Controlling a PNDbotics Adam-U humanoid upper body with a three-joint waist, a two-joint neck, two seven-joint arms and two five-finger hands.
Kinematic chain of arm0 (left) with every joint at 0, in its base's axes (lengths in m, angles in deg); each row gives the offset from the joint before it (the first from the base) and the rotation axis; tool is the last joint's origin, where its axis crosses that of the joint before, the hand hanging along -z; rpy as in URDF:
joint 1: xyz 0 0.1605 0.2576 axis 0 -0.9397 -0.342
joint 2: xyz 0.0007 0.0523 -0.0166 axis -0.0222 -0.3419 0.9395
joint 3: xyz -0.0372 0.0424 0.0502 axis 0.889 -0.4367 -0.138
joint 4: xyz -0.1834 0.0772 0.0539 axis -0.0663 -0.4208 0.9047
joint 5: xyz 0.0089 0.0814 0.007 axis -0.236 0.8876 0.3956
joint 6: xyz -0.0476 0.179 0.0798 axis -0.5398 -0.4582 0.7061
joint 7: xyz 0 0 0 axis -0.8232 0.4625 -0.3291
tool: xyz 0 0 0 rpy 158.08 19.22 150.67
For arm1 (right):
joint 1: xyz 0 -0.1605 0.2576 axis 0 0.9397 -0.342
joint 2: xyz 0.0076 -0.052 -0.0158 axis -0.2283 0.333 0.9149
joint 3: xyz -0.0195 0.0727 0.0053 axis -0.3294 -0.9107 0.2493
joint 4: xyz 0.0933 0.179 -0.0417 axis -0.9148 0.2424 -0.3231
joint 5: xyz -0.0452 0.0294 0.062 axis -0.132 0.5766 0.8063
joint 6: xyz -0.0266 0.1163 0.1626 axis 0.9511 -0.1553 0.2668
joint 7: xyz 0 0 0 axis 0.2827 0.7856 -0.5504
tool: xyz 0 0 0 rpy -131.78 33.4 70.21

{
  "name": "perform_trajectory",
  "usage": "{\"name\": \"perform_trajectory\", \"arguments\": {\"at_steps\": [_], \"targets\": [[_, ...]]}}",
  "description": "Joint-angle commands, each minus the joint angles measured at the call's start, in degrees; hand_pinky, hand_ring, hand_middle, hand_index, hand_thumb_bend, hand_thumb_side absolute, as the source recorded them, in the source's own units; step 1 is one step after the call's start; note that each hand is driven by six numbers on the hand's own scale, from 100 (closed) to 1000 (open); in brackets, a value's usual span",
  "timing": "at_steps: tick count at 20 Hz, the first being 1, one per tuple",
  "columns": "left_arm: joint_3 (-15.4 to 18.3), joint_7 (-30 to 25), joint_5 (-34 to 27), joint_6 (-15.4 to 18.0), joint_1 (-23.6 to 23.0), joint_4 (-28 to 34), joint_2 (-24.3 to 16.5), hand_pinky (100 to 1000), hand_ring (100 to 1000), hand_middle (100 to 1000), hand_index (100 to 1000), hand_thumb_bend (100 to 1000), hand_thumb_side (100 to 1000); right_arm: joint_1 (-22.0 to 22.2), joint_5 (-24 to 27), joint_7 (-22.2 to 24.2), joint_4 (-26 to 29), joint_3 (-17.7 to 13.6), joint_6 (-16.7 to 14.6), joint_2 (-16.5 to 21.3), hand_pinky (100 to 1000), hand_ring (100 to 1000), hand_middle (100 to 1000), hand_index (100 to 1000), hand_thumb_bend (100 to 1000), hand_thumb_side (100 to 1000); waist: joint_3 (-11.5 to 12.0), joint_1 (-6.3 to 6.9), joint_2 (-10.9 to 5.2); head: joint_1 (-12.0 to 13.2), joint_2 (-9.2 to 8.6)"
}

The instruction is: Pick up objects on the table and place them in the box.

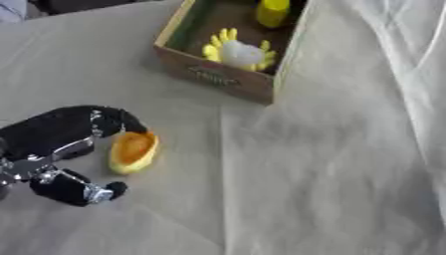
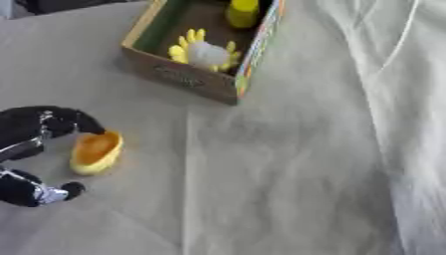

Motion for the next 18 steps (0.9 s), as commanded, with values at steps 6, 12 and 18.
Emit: {"name": "perform_trajectory", "arguments": {"at_steps": [6, 12, 18], "targets": [[-0.6, -1.2, 3.6, -0.3, 0.9, -3.3, 0.2, 853, 851, 803, 893, 433, 100, -0.8, 0.4, -0.3, 0.9, -0.2, -0.1, 1.1, 893, 1000, 671, 865, 100, 590, -0.1, -0.56, -1.10, 0.6, -0.61], [-0.8, -0.9, 5.5, -0.4, 0.8, -5.5, 0.8, 828, 838, 797, 879, 399, 114, -0.8, 0.5, -0.2, 0.9, -0.1, -0.1, 1.0, 893, 1000, 669, 865, 100, 590, -0.1, -0.66, -0.99, 0.8, -0.80], [-1.2, -0.2, 6.9, 0.3, 1.3, -8.7, 1.7, 789, 812, 776, 859, 386, 100, -0.9, 0.6, 0.0, 0.9, 0.0, -0.2, 0.9, 893, 1000, 668, 865, 100, 590, -0.4, -0.71, -0.89, 1.0, -1.17]]}}
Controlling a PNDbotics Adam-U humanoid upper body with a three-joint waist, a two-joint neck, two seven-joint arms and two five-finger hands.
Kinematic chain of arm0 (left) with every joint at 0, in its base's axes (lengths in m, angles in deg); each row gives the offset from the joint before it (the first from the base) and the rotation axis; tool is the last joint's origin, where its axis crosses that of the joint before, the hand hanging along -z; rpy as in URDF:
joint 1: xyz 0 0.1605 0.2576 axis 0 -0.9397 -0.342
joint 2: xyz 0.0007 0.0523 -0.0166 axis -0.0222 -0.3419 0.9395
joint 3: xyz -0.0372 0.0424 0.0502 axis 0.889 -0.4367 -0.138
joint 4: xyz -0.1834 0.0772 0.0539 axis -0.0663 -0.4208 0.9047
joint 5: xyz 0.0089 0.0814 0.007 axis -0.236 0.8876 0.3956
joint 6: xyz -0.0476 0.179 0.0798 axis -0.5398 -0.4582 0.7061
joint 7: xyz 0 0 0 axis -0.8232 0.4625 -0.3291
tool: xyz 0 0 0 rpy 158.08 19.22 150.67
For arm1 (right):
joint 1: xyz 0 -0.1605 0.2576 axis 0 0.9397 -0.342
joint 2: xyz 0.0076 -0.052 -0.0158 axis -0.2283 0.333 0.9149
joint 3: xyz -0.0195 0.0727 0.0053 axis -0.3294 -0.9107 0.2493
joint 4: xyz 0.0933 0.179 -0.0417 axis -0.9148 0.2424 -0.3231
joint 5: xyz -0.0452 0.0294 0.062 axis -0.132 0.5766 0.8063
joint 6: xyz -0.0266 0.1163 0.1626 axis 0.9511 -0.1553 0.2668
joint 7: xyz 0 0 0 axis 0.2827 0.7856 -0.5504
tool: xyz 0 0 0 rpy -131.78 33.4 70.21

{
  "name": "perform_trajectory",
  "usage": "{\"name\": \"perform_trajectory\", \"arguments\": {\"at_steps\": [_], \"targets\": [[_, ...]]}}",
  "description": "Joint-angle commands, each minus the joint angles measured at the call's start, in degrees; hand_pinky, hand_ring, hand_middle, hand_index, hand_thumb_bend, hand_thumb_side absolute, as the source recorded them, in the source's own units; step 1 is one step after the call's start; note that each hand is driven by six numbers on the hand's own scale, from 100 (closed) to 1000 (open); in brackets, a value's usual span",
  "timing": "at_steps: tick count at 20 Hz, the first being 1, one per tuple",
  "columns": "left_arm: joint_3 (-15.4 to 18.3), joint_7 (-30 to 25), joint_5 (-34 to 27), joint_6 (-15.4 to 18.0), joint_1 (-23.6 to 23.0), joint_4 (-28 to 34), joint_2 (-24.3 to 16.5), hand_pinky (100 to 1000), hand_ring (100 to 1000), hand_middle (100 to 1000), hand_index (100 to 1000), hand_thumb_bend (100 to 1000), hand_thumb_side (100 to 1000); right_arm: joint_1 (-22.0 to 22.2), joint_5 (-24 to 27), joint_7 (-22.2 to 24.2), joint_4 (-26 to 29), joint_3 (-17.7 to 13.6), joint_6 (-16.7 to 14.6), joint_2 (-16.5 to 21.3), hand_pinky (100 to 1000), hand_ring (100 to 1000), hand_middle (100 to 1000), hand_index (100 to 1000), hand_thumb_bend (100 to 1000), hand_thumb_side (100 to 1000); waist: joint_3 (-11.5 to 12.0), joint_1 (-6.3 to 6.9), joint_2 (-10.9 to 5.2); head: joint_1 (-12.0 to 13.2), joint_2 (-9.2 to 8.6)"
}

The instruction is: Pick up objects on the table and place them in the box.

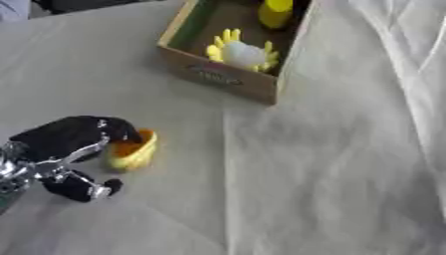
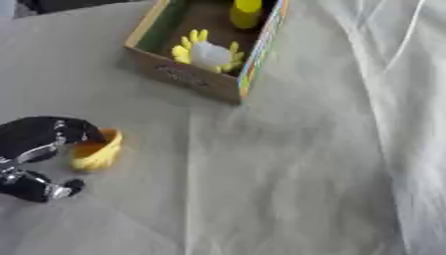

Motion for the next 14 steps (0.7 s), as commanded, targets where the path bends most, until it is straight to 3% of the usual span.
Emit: {"name": "perform_trajectory", "arguments": {"at_steps": [1, 6, 14], "targets": [[0.1, 0.8, 0.9, 0.4, 0.5, -1.5, -0.6, 775, 804, 765, 848, 361, 100, -0.7, 0.5, 0.1, 0.9, 0.0, -0.1, 1.0, 893, 1000, 668, 866, 100, 590, -0.1, -0.46, -0.90, 0.2, -0.72], [0.3, 3.9, 1.7, 0.0, 0.7, -2.8, 0.0, 706, 743, 697, 788, 100, 142, -0.7, 0.5, 0.3, 0.9, 0.1, -0.1, 0.9, 893, 1000, 667, 866, 100, 589, -0.2, -0.48, -0.79, 0.3, -0.64], [1.9, 11.3, 2.5, -2.9, 1.0, -0.9, 0.4, 596, 637, 574, 680, 100, 185, -0.5, 0.5, 0.5, 0.9, 0.2, 0.0, 1.0, 893, 1000, 667, 866, 100, 588, 0.0, -0.50, -0.91, 0.3, -0.80]]}}
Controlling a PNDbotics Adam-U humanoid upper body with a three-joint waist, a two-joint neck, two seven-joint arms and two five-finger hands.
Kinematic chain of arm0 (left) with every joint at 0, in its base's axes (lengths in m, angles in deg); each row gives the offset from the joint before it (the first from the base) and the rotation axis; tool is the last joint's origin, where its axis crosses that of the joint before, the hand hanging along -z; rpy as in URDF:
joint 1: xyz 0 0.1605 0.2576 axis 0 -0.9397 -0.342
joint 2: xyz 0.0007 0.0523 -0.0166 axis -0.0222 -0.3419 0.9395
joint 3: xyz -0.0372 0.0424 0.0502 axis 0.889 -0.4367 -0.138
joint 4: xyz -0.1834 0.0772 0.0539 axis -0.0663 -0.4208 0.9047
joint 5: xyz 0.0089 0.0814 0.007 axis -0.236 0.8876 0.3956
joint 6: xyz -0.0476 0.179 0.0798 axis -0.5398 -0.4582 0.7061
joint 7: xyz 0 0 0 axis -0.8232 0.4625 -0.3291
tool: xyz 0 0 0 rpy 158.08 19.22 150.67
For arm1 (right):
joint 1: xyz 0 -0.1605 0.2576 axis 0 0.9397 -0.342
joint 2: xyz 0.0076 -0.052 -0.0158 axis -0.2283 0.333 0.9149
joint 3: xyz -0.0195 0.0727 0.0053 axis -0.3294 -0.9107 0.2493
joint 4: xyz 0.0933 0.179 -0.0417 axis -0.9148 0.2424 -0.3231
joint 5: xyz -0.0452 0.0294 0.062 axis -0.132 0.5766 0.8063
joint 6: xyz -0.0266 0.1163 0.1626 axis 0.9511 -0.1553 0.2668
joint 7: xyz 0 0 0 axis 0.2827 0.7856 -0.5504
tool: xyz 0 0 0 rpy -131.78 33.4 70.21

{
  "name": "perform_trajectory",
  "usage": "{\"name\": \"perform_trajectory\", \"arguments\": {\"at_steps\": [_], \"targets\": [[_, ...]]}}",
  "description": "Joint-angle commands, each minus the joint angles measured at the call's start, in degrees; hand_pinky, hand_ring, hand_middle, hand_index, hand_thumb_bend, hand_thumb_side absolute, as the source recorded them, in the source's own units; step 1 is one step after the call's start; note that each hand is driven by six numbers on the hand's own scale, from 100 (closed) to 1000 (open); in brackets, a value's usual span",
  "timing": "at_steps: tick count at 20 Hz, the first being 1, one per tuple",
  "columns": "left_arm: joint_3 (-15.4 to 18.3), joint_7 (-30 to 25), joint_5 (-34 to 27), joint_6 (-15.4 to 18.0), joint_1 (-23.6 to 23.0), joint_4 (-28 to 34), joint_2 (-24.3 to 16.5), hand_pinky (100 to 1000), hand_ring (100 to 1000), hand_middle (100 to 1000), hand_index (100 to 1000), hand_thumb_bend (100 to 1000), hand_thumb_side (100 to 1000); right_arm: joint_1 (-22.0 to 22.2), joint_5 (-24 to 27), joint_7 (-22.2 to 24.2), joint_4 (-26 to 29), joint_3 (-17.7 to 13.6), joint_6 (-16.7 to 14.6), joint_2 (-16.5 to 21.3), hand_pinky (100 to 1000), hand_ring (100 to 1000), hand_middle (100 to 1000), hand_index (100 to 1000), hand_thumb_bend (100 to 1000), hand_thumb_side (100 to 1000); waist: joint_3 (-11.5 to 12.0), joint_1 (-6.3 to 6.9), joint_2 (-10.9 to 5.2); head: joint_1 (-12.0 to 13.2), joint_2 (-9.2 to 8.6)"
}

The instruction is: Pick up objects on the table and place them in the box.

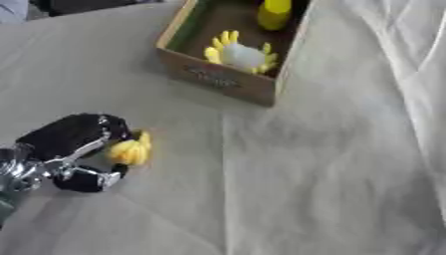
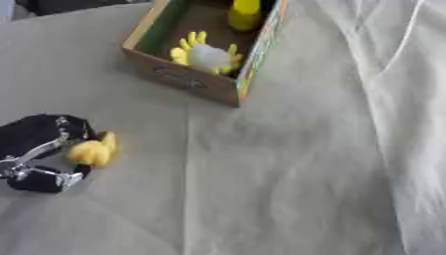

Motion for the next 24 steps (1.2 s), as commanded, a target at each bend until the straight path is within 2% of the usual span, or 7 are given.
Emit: {"name": "perform_trajectory", "arguments": {"at_steps": [1, 7, 13, 15, 19, 24], "targets": [[2.0, 2.7, 1.1, -0.8, 0.7, 2.4, -1.0, 587, 628, 565, 671, 100, 186, -0.4, 0.5, 0.0, 0.9, -0.2, -0.1, 1.0, 893, 1000, 667, 866, 100, 588, 0.2, -0.41, -1.12, 0.1, -0.77], [5.2, 4.7, 1.6, -1.2, 3.1, 11.2, -2.0, 575, 615, 550, 653, 100, 155, 0.1, 0.2, -0.4, 0.9, -0.5, -0.2, 1.3, 893, 1000, 668, 866, 100, 588, 0.7, -0.30, -1.41, -0.6, -0.93], [6.8, 5.6, -0.1, 0.3, 11.9, 12.3, -1.9, 594, 617, 556, 659, 100, 126, 1.0, -0.3, -1.3, 0.9, -1.1, -0.6, 1.9, 893, 1000, 669, 866, 100, 589, 1.2, -0.05, -1.97, -0.8, -1.10], [7.1, 5.0, -1.0, 0.1, 16.0, 10.4, -0.8, 600, 618, 557, 660, 100, 123, 1.0, -0.4, -1.3, 0.9, -1.0, -0.7, 1.9, 893, 1000, 669, 866, 100, 588, 1.1, 0.09, -2.05, -0.7, -1.13], [8.0, 6.1, -0.4, 1.1, 24.6, 2.1, 4.0, 593, 614, 555, 660, 100, 110, 0.4, -0.2, -1.1, 0.9, -0.7, -0.7, 1.5, 893, 1000, 669, 866, 100, 590, -0.1, 0.22, -1.71, -1.2, -1.92], [10.2, 10.6, 5.4, 2.7, 33.6, -11.3, 11.1, 592, 614, 556, 659, 100, 100, -1.6, 0.8, -0.3, 0.9, 0.0, -0.5, 0.4, 894, 1000, 669, 866, 100, 591, -2.6, 0.23, -0.69, -0.5, -3.86]]}}
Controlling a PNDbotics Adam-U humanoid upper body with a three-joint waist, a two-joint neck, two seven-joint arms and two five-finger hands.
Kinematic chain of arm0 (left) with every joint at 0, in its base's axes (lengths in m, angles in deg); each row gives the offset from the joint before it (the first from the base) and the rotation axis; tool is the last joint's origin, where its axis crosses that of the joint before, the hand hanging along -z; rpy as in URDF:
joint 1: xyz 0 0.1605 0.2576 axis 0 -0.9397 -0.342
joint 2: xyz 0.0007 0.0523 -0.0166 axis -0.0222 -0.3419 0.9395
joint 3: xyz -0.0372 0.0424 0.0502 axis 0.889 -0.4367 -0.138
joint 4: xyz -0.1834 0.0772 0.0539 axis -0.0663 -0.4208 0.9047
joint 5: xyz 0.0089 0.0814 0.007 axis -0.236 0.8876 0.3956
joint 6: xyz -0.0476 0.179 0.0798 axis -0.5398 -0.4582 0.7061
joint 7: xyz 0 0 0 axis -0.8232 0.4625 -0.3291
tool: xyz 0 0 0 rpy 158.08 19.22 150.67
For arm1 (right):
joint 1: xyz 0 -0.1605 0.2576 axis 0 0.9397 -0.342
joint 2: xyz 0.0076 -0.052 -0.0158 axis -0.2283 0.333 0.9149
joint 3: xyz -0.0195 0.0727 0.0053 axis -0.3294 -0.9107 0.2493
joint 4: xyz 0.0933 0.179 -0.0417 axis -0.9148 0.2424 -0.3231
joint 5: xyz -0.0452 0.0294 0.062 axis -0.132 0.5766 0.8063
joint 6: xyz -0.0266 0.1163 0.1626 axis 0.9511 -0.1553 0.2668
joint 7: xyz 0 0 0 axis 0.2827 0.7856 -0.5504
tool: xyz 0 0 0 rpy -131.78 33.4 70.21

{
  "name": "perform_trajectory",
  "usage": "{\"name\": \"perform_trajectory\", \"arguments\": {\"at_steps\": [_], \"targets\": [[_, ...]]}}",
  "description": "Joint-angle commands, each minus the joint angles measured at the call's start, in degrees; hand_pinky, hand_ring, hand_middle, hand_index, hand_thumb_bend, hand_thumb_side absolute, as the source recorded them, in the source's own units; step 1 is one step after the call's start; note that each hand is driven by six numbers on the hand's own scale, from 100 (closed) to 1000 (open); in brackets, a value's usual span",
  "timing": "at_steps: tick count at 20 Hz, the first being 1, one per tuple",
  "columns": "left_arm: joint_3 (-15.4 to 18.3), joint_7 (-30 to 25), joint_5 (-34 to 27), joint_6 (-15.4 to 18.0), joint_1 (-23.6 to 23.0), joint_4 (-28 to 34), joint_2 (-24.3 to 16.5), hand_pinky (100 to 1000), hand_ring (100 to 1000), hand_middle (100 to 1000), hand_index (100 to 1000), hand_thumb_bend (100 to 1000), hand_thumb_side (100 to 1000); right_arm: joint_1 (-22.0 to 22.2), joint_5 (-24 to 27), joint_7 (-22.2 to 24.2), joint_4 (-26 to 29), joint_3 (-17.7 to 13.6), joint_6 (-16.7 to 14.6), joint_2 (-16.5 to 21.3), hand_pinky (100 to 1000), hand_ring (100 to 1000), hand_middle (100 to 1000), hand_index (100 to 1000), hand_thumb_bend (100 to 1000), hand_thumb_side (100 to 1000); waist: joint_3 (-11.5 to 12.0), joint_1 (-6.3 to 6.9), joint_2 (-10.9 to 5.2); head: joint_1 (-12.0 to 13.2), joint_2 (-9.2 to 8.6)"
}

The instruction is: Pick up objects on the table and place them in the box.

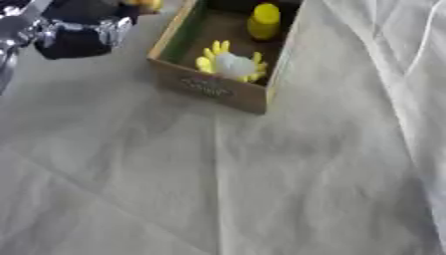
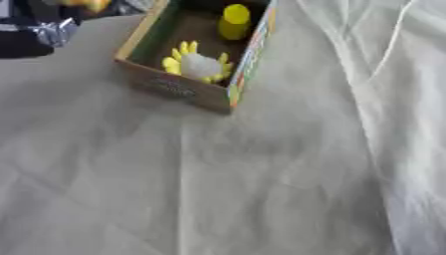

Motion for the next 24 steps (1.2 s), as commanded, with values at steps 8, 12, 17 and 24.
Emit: {"name": "perform_trajectory", "arguments": {"at_steps": [8, 12, 17, 24], "targets": [[6.4, 6.3, 11.1, 6.2, 13.3, -26.1, 11.1, 617, 635, 584, 687, 100, 137, -5.3, 2.9, 3.2, 0.9, 2.1, 0.3, -1.0, 894, 1000, 668, 866, 100, 590, -5.5, 0.53, 1.26, 4.3, -3.99], [7.2, 8.1, 13.4, 7.4, 14.3, -32.1, 13.9, 715, 708, 651, 749, 111, 100, -6.4, 3.9, 4.2, 0.9, 2.7, 0.7, -1.5, 894, 1000, 669, 866, 100, 591, -6.8, 0.94, 1.57, 5.4, -4.34], [7.4, 8.6, 17.1, 6.3, 13.4, -34.2, 15.1, 949, 938, 864, 932, 547, 386, -6.8, 4.6, 4.6, 0.9, 2.8, 0.9, -1.5, 894, 1000, 669, 866, 100, 591, -6.8, 1.11, 1.35, 5.4, -3.84], [8.3, 13.4, 12.6, 5.6, 11.3, -29.6, 14.4, 916, 921, 853, 935, 377, 508, -6.1, 4.4, 4.2, 0.9, 2.3, 0.7, -0.9, 893, 1000, 670, 867, 100, 592, -5.9, 1.03, 1.04, 3.8, -2.96]]}}
